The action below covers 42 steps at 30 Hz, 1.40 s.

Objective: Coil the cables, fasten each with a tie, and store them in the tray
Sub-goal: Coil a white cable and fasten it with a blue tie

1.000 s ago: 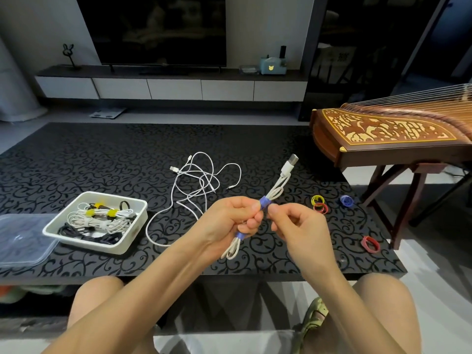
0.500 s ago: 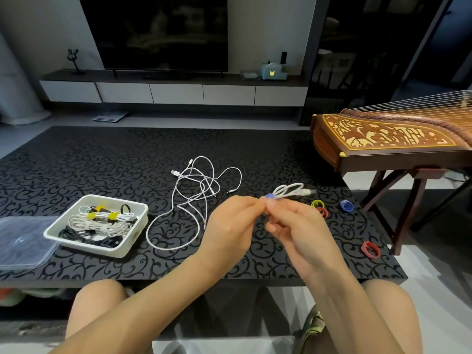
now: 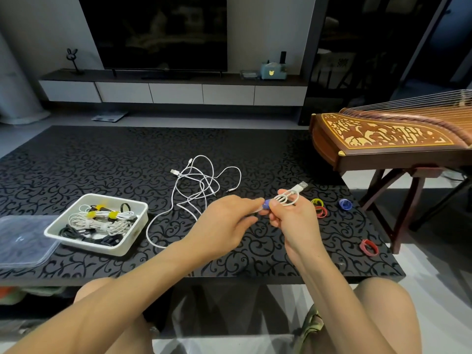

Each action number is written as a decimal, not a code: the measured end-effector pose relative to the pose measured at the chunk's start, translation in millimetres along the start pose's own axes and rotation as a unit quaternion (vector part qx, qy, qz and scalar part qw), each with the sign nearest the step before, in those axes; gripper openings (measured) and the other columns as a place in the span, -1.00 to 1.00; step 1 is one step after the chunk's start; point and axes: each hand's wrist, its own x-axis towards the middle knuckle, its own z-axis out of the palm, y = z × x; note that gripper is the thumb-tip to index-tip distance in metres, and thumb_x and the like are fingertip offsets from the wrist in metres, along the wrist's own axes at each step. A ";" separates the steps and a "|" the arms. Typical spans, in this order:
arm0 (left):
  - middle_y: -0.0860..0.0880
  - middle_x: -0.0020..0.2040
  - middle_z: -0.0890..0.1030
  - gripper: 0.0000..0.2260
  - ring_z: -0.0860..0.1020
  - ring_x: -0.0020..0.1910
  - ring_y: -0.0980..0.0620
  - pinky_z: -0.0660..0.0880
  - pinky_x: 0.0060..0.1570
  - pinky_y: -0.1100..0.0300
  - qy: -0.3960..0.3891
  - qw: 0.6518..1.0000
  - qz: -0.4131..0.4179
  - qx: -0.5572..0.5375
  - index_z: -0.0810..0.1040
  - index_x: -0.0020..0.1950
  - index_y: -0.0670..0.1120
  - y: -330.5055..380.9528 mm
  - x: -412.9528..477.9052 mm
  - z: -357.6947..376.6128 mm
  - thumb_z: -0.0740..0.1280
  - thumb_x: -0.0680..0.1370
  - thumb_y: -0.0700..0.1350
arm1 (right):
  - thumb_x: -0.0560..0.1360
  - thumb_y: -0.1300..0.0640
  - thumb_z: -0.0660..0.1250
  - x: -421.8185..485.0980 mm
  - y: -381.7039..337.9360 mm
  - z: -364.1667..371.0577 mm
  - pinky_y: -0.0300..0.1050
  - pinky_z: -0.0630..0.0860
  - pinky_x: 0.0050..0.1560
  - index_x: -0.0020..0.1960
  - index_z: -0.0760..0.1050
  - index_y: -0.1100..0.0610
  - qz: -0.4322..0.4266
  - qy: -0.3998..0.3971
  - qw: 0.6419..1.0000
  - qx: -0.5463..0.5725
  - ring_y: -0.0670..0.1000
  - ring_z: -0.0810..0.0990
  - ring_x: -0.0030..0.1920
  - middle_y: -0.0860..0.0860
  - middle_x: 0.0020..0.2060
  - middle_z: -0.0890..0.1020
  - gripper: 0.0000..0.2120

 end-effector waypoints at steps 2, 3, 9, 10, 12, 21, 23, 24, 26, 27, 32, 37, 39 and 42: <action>0.02 -0.01 0.67 -0.75 0.61 -0.04 0.09 0.49 0.03 0.14 0.006 0.983 -0.161 -0.088 0.56 0.23 -0.10 -1.1 -4.1 2.2 0.34 0.55 -0.18 | 0.52 0.36 0.25 4.2 5.2 4.0 -0.31 0.40 -0.40 0.18 0.40 0.16 -0.025 -0.006 1.000 -0.018 -0.07 0.55 -0.35 0.07 -0.30 0.63 -0.74; 0.04 -0.08 0.68 -0.80 0.61 -0.10 0.13 0.50 -0.01 0.15 -0.010 0.974 -0.202 -0.101 0.59 0.17 -0.04 -3.8 -4.3 2.2 0.33 0.55 -0.17 | 0.52 0.35 0.26 5.8 7.8 7.3 -0.31 0.40 -0.40 0.15 0.41 0.15 -0.043 -0.013 0.999 -0.032 -0.11 0.56 -0.38 0.03 -0.33 0.65 -0.76; -0.09 -0.28 0.68 -0.83 0.65 -0.26 -0.05 0.59 -0.18 0.19 -0.002 0.895 -0.367 -0.254 0.64 -0.13 -0.03 -31.2 -19.9 -22.0 0.35 0.52 -0.29 | 0.45 0.21 0.42 17.8 18.4 49.8 -0.29 0.44 -0.40 0.14 0.47 0.21 -0.106 -0.059 0.984 -0.133 -0.15 0.52 -0.49 0.04 -0.41 0.67 -0.71; -0.11 -0.30 0.68 -0.83 0.63 -0.31 -0.04 0.56 -0.25 0.23 0.019 0.883 -0.392 -0.260 0.64 -0.15 -0.06 -36.9 -26.5 -26.9 0.35 0.52 -0.30 | 0.45 0.21 0.42 18.5 21.0 63.8 -0.23 0.48 -0.35 0.17 0.47 0.21 -0.116 -0.065 0.979 -0.154 -0.13 0.53 -0.47 0.03 -0.41 0.67 -0.68; -0.10 -0.34 0.66 -0.85 0.58 -0.39 0.02 0.48 -0.32 0.26 0.052 0.879 -0.423 -0.216 0.65 -0.18 -0.07 -47.5 -39.5 -32.1 0.36 0.51 -0.27 | 0.44 0.22 0.41 17.7 27.6 92.8 -0.10 0.53 -0.18 0.22 0.46 0.20 -0.144 -0.063 0.968 -0.197 -0.05 0.58 -0.37 0.05 -0.39 0.65 -0.63; -0.07 -0.43 0.52 -0.86 0.44 -0.35 -0.04 0.34 -0.27 0.17 0.212 0.766 -0.598 -0.098 0.58 -0.34 -0.08 -119.2 -101.2 -83.3 0.45 0.41 -0.14 | 0.58 0.01 0.20 9.3 57.0 195.5 0.00 0.39 0.04 0.33 0.35 0.20 -0.165 -0.133 0.911 -0.353 0.19 0.56 0.05 0.20 -0.07 0.65 -0.60; -0.10 -0.30 0.52 -0.87 0.47 -0.21 -0.06 0.44 -0.13 0.07 0.276 0.679 -0.649 -0.203 0.52 -0.29 -0.12 -145.2 -122.8 -99.6 0.43 0.43 -0.18 | 0.58 0.02 0.21 5.5 63.2 197.9 -0.05 0.41 0.02 0.26 0.45 0.17 -0.180 -0.154 0.894 -0.380 0.15 0.58 0.02 0.15 -0.09 0.66 -0.67; -0.11 -0.24 0.53 -0.89 0.50 -0.14 -0.09 0.48 -0.05 0.02 0.299 0.644 -0.668 -0.221 0.52 -0.25 -0.12 -158.6 -133.5 -103.6 0.42 0.44 -0.18 | 0.57 0.05 0.23 4.0 65.8 195.6 -0.06 0.43 -0.01 0.18 0.50 0.16 -0.182 -0.162 0.889 -0.387 0.14 0.59 0.00 0.13 -0.12 0.66 -0.73; -0.21 -0.12 0.58 -0.89 0.56 -0.02 -0.17 0.50 0.04 -0.02 0.349 0.586 -0.702 -0.206 0.56 -0.10 -0.21 -180.8 -149.8 -106.2 0.40 0.46 -0.18 | 0.55 0.11 0.25 4.1 71.8 191.4 -0.05 0.47 -0.02 0.05 0.56 0.16 -0.178 -0.179 0.884 -0.392 0.13 0.59 -0.04 0.10 -0.14 0.67 -0.82; -0.29 -0.06 0.60 -0.79 0.58 0.00 -0.21 0.52 0.03 -0.04 0.366 0.566 -0.715 -0.184 0.56 -0.01 -0.32 -189.4 -155.6 -104.6 0.39 0.46 -0.19 | 0.55 0.13 0.25 5.2 75.3 189.0 -0.04 0.48 -0.01 0.02 0.58 0.16 -0.174 -0.188 0.881 -0.397 0.13 0.59 -0.05 0.09 -0.15 0.67 -0.83; -0.25 -0.14 0.63 -0.88 0.60 -0.13 -0.17 0.51 -0.18 0.10 0.194 0.623 -0.757 -0.033 0.59 -0.12 -0.33 -203.8 -160.4 -96.4 0.32 0.44 -0.28 | 0.55 0.15 0.21 12.6 87.7 181.3 -0.03 0.50 0.00 -0.02 0.59 0.17 -0.152 -0.209 0.869 -0.422 0.09 0.60 -0.08 0.06 -0.17 0.67 -0.81; -0.09 -0.24 0.56 -0.90 0.52 -0.22 -0.07 0.41 -0.33 0.18 -0.044 0.677 -0.703 0.213 0.55 -0.21 -0.12 -198.3 -142.2 -105.2 0.41 0.35 -0.14 | 0.55 0.16 0.20 18.3 91.8 169.6 -0.02 0.53 -0.06 -0.10 0.57 0.17 -0.140 -0.210 0.869 -0.426 0.06 0.62 -0.17 0.06 -0.26 0.67 -0.81; -0.09 -0.08 0.57 -0.79 0.53 -0.09 -0.09 0.40 -0.25 0.17 -0.081 0.694 -0.644 0.311 0.52 -0.01 -0.11 -203.2 -141.4 -106.1 0.35 0.38 -0.09 | 0.55 0.16 0.20 23.1 92.7 161.9 -0.03 0.53 -0.10 -0.13 0.56 0.15 -0.137 -0.186 0.873 -0.430 0.05 0.61 -0.22 0.04 -0.30 0.66 -0.81; -0.09 0.01 0.54 -0.78 0.52 0.00 -0.09 0.37 -0.25 0.17 -0.121 0.725 -0.574 0.362 0.56 0.03 -0.12 -202.5 -133.0 -103.4 0.33 0.41 -0.09 | 0.55 0.13 0.20 37.4 94.9 147.3 -0.06 0.51 -0.10 -0.08 0.57 0.09 -0.147 -0.140 0.855 -0.478 0.08 0.60 -0.16 0.02 -0.24 0.66 -0.82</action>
